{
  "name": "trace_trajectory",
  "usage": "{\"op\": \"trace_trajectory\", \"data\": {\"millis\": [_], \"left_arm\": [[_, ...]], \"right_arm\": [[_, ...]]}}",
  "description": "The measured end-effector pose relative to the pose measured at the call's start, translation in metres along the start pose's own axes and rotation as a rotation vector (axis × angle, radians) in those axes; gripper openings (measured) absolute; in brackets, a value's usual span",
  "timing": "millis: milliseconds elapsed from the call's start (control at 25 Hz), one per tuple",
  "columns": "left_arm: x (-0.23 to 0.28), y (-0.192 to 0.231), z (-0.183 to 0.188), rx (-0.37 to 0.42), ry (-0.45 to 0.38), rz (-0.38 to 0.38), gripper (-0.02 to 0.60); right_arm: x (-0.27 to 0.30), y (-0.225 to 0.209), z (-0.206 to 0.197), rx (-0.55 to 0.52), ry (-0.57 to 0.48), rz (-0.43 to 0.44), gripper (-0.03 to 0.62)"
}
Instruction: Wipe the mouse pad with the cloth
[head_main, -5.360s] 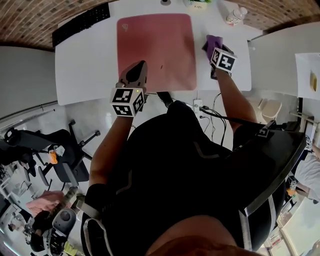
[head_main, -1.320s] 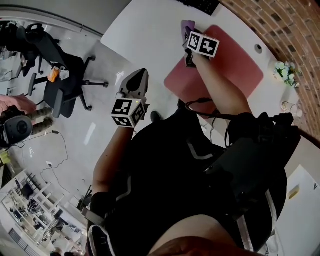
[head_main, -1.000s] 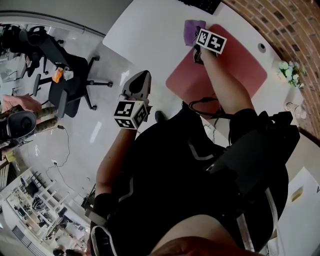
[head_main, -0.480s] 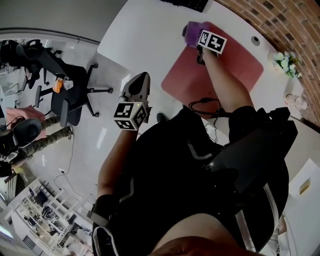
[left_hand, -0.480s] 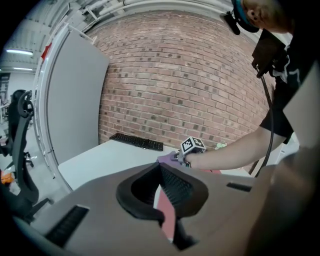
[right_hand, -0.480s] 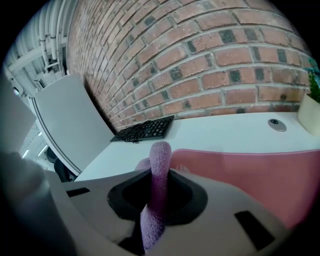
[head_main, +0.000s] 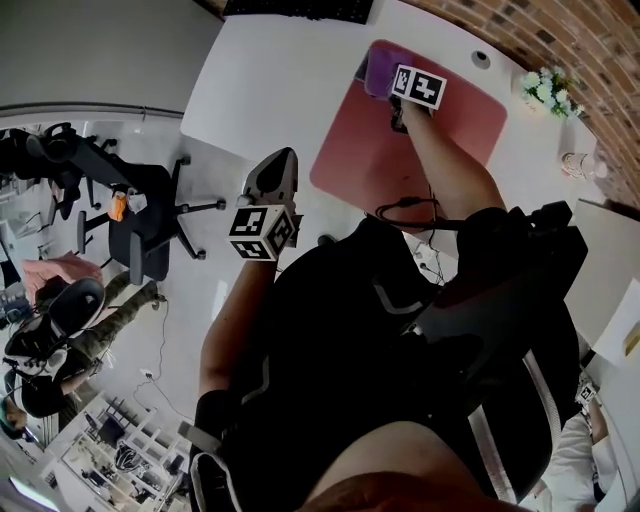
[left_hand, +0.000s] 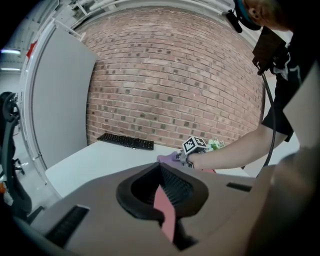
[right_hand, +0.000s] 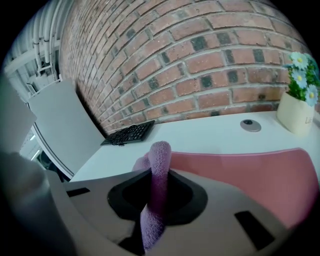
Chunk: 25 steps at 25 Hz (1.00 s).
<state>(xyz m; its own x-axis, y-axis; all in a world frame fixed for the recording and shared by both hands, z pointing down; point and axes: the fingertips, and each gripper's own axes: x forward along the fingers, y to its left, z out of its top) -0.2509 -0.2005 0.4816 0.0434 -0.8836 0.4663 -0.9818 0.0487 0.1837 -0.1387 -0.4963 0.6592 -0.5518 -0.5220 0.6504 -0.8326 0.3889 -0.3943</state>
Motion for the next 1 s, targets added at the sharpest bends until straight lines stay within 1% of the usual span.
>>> {"op": "trace_trajectory", "data": {"millis": [280,640,1000], "left_arm": [[0.014,-0.026,-0.004,0.033,0.009,-0.051,0.005],[0.025,-0.055,0.006,0.095,0.007,-0.131,0.005],[0.037,-0.086,0.004,0.118,0.006,-0.195,0.005]], "right_arm": [[-0.022,-0.051,0.001,0.042,-0.026,-0.056,0.060],[-0.054,-0.093,-0.001,0.095,-0.050,-0.115,0.060],[-0.086,-0.141,-0.007,0.143,-0.077,-0.166,0.060]]}}
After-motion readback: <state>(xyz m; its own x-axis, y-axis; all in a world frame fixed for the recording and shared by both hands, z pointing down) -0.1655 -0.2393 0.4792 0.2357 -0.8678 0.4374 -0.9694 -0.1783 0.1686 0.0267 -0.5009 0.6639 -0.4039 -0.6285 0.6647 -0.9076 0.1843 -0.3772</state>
